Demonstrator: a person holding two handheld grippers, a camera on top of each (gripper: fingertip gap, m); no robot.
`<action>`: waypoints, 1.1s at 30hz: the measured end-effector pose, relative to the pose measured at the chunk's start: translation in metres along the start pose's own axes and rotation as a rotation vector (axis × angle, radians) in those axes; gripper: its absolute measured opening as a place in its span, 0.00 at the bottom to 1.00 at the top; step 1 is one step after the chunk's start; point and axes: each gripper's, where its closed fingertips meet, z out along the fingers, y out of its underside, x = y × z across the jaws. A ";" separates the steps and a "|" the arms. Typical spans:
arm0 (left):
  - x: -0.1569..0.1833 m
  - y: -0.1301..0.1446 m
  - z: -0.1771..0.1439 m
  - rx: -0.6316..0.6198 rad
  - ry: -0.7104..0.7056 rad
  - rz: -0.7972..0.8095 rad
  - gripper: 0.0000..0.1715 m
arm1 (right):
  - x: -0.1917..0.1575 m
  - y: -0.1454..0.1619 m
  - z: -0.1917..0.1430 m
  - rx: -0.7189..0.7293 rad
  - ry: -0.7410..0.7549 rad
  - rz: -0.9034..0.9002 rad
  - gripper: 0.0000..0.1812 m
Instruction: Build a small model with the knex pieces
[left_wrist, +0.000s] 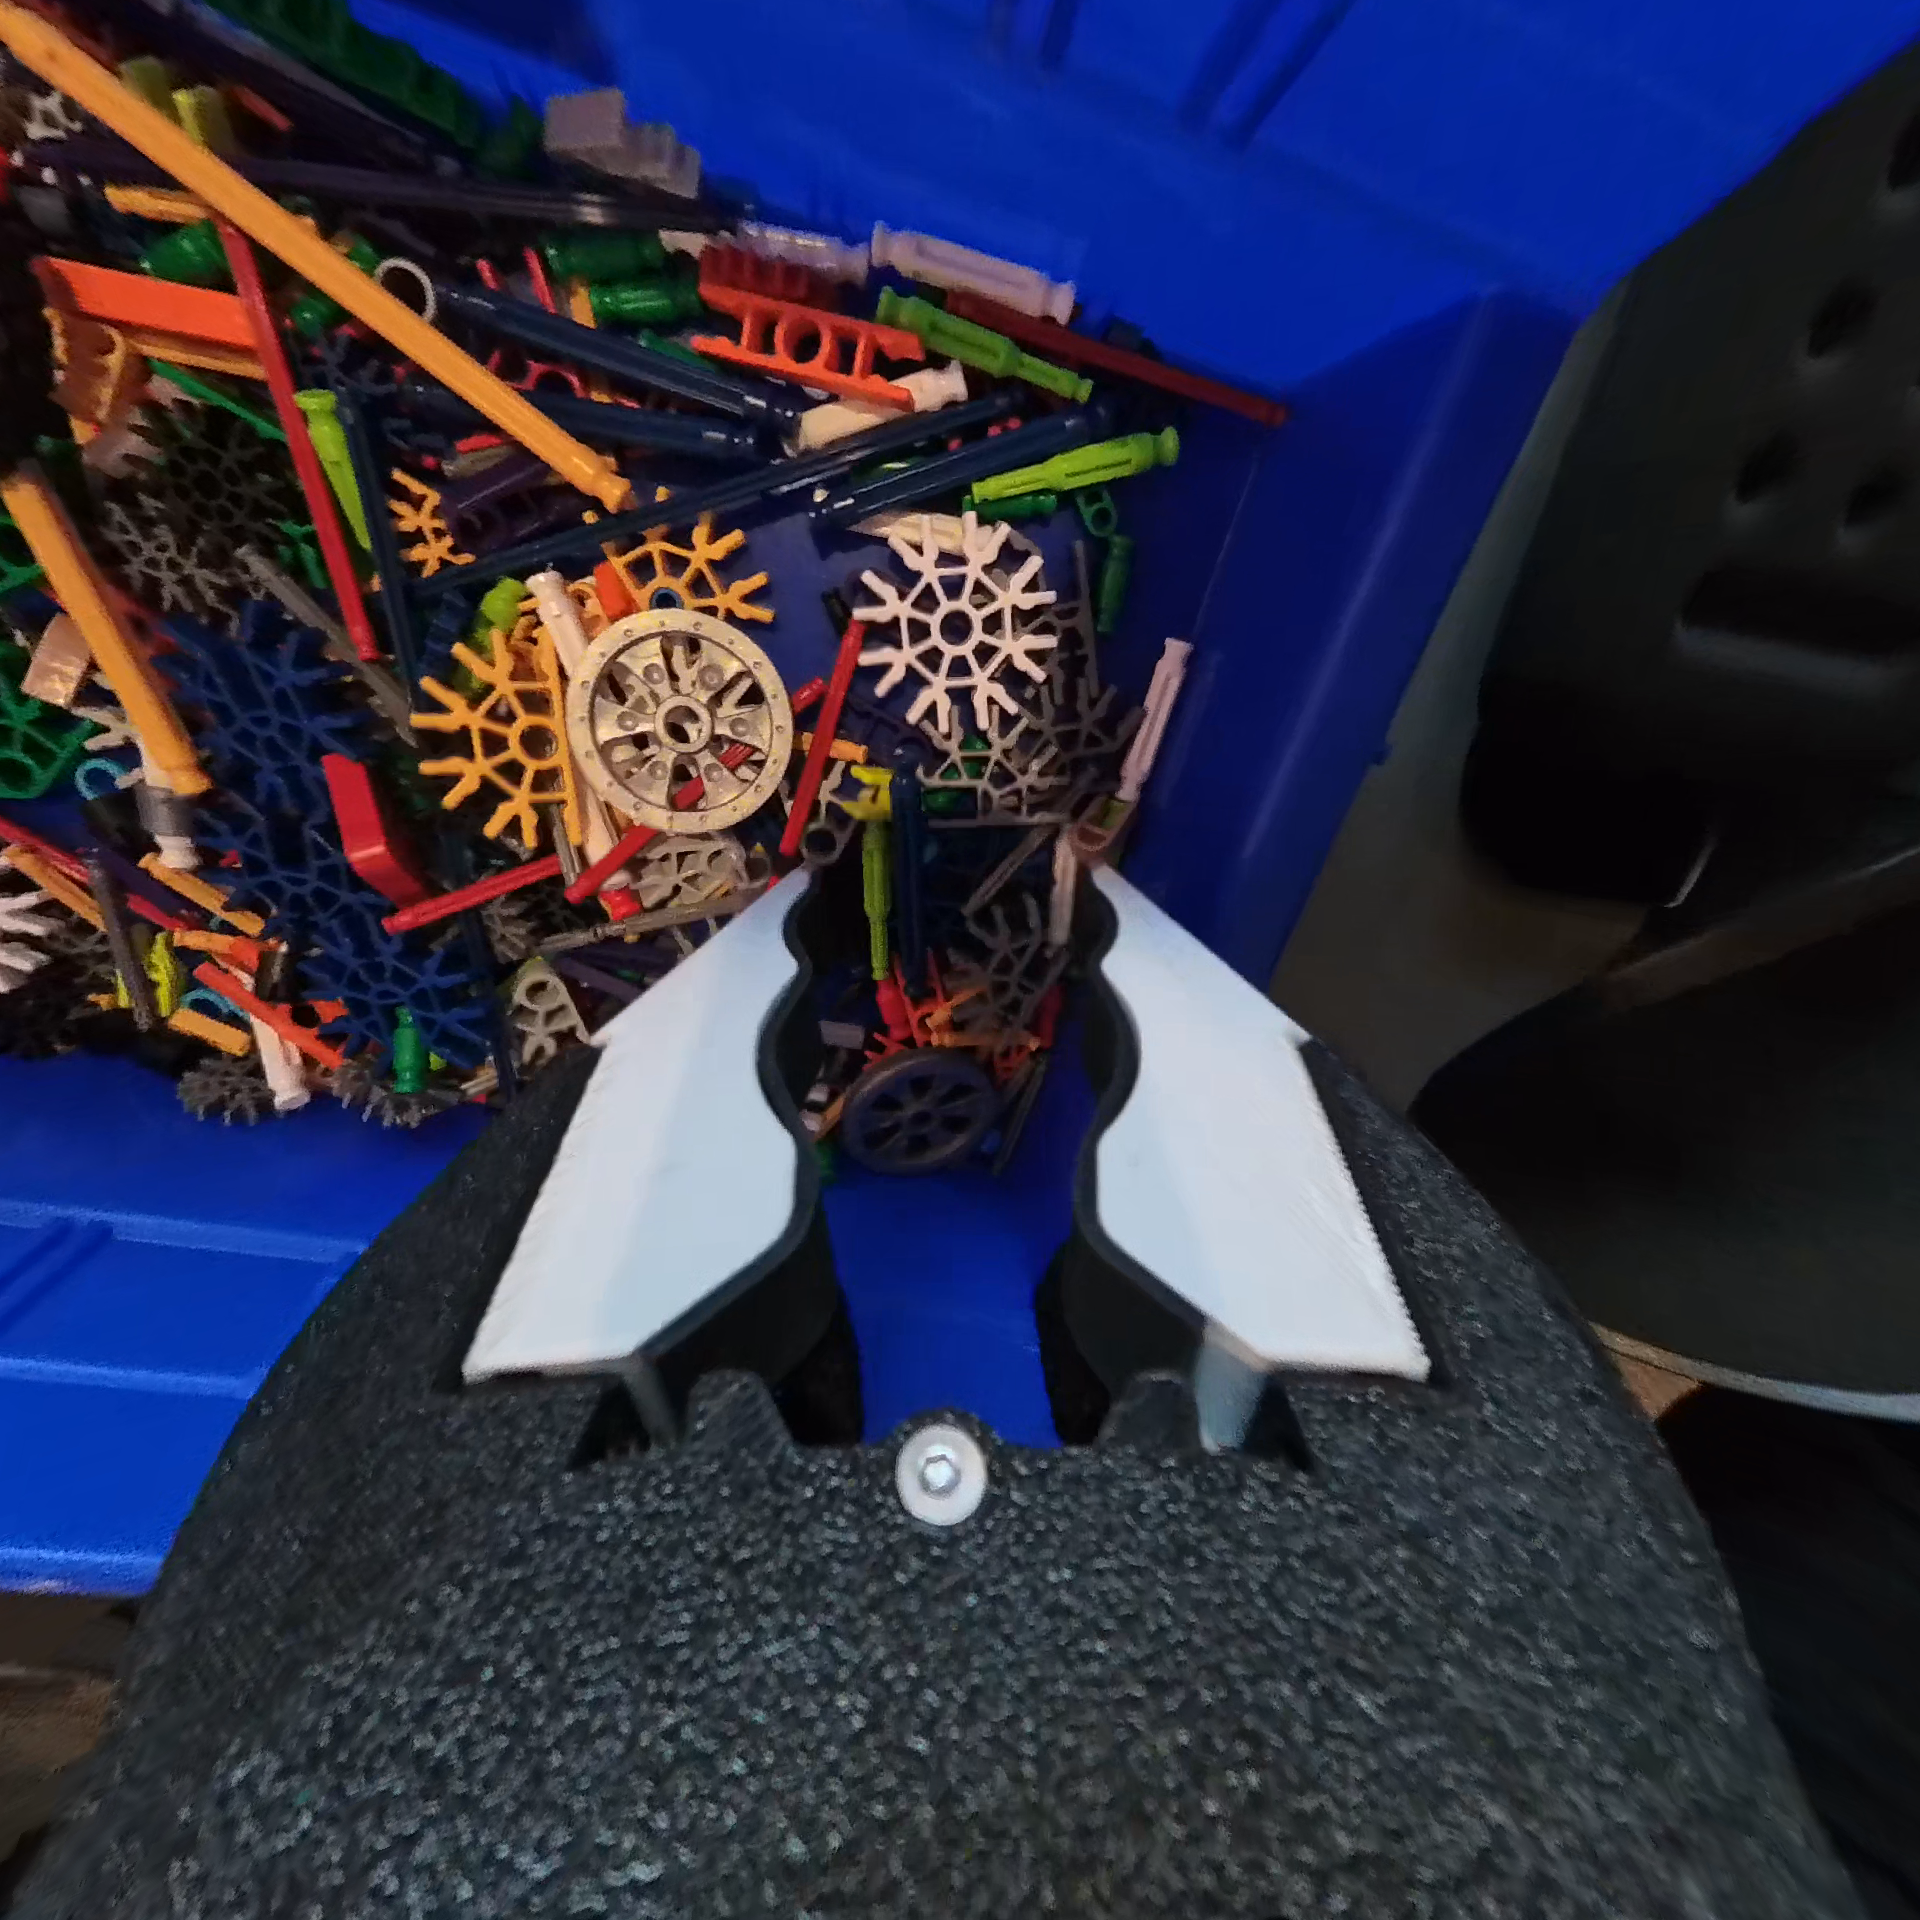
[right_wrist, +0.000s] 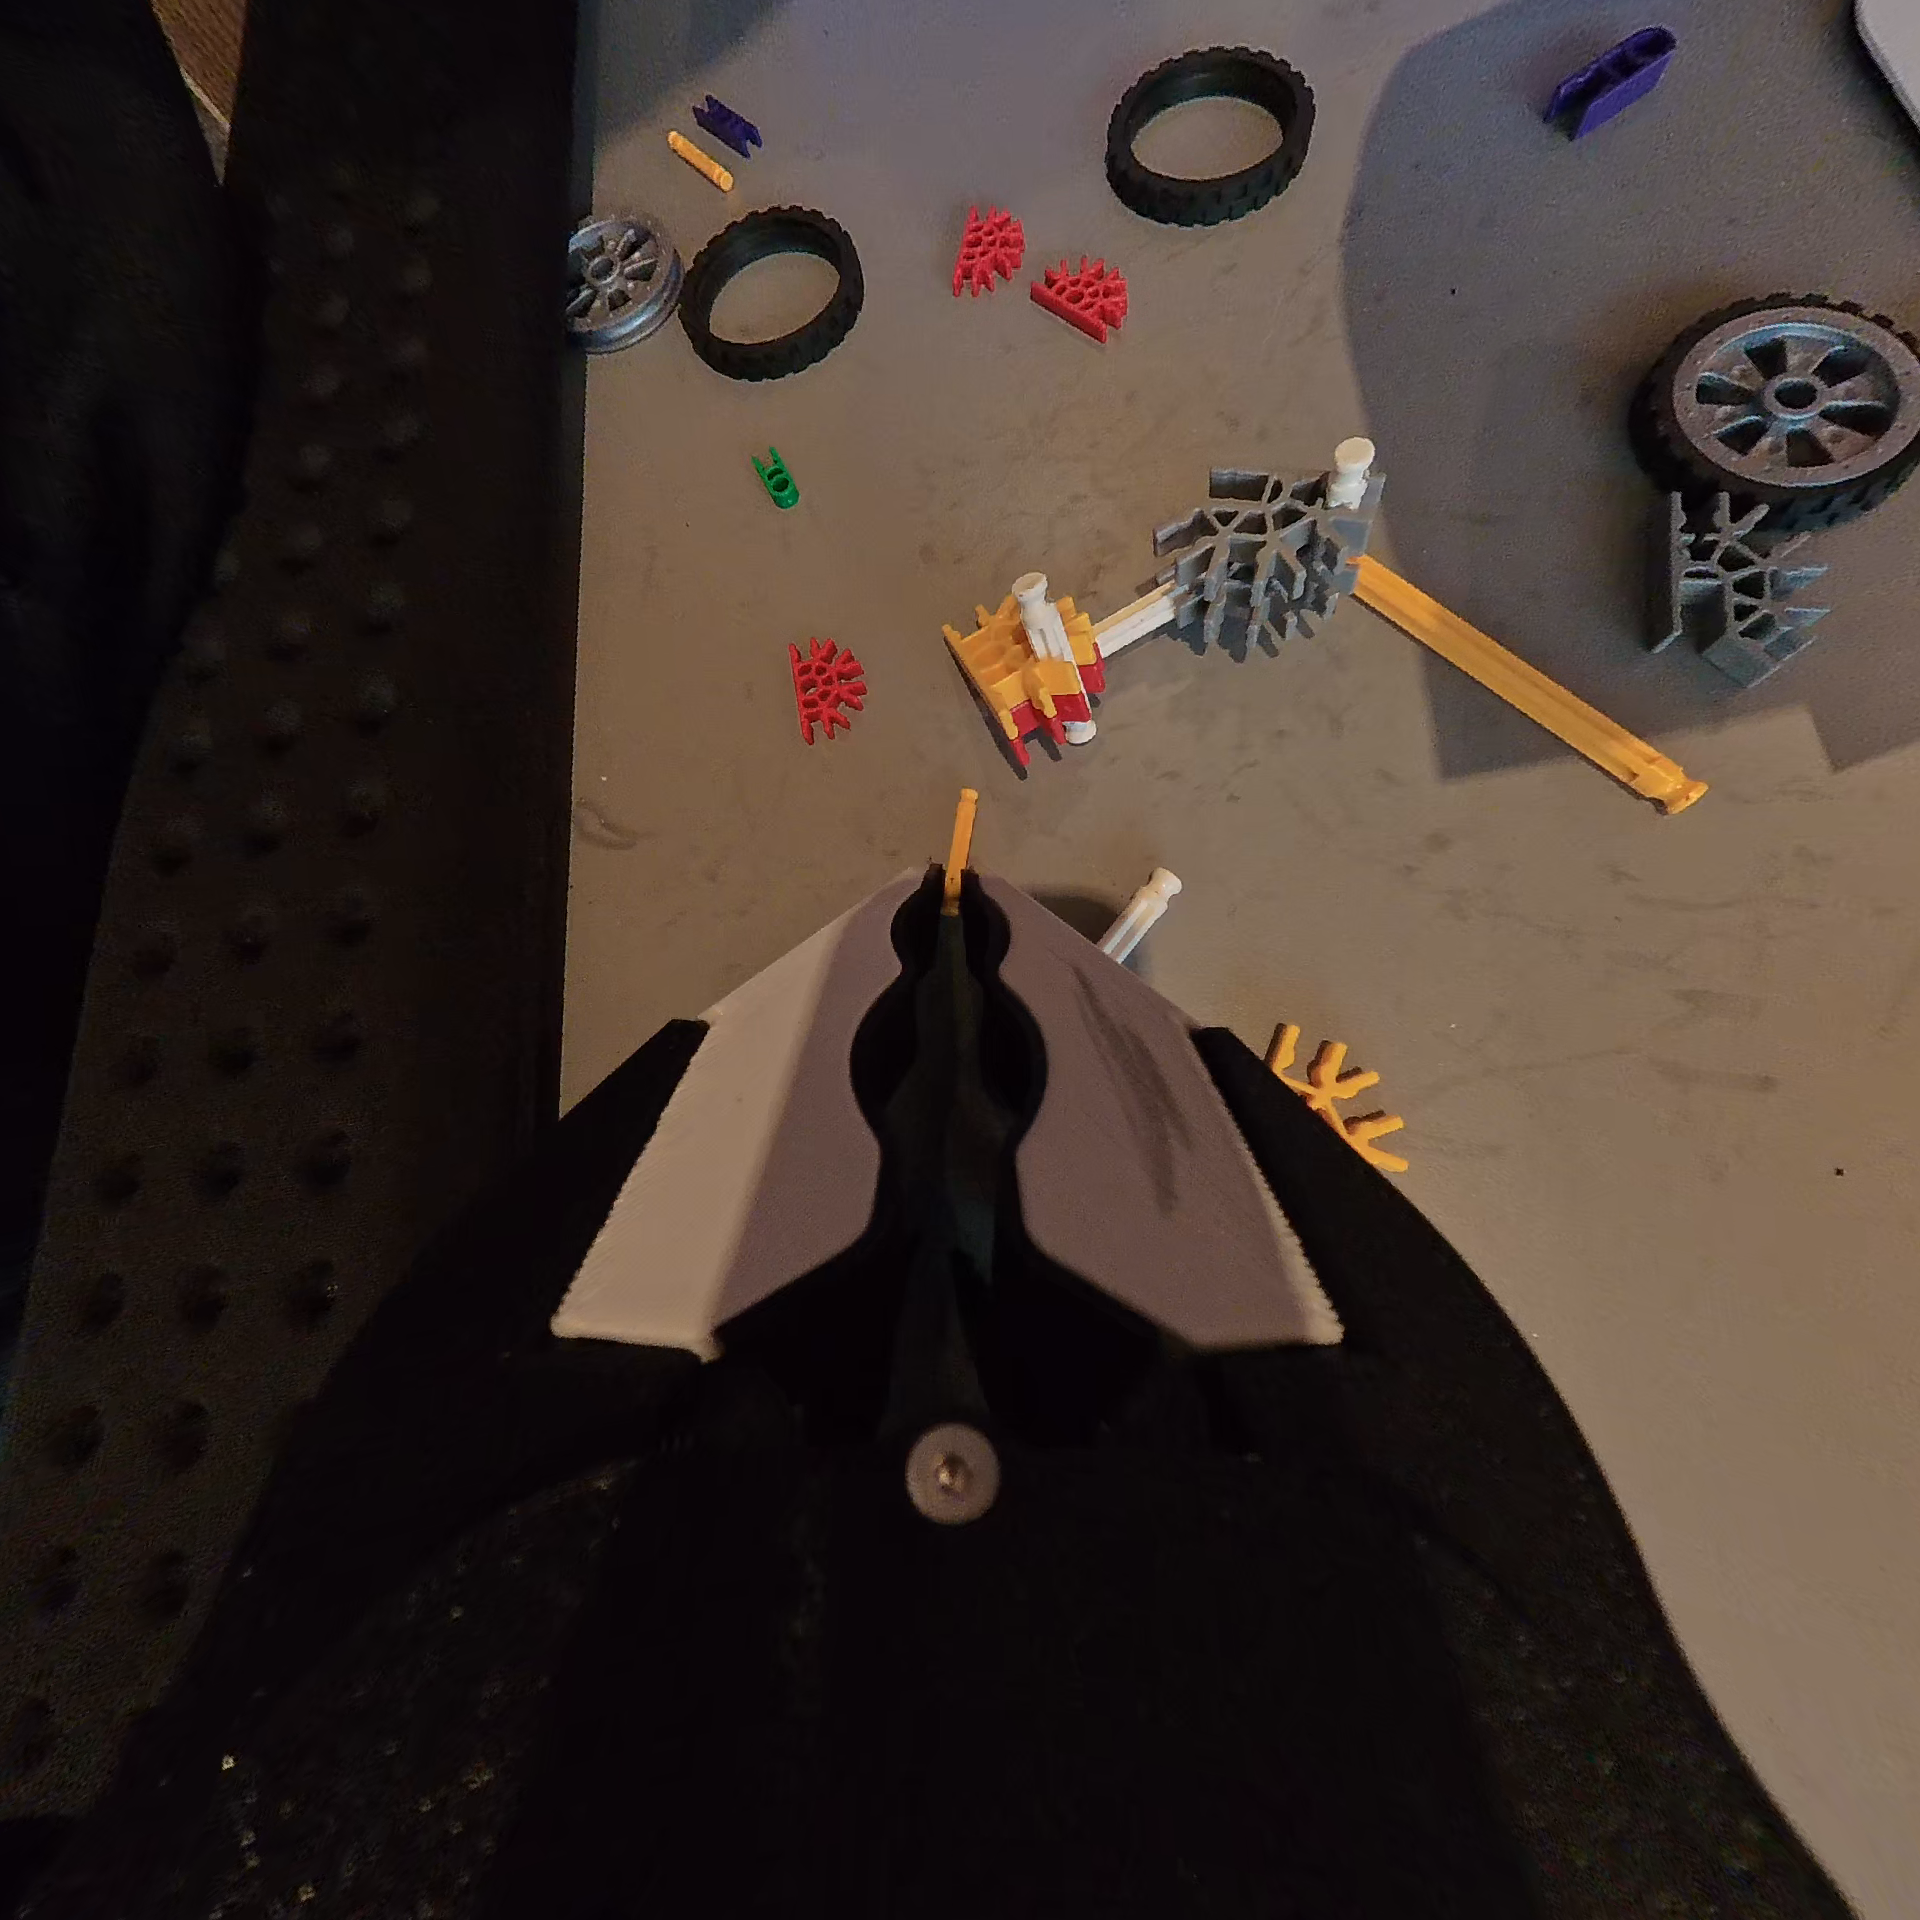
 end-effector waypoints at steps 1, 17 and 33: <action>0.000 -0.002 0.002 0.001 -0.006 0.014 0.28 | 0.000 0.000 0.000 0.000 0.000 0.000 0.02; -0.029 -0.004 0.021 -0.122 -0.195 0.049 0.39 | 0.000 0.000 0.000 0.000 0.004 -0.004 0.02; -0.054 -0.004 0.012 -0.114 -0.246 0.033 0.30 | 0.000 0.000 0.000 0.000 0.002 -0.004 0.02</action>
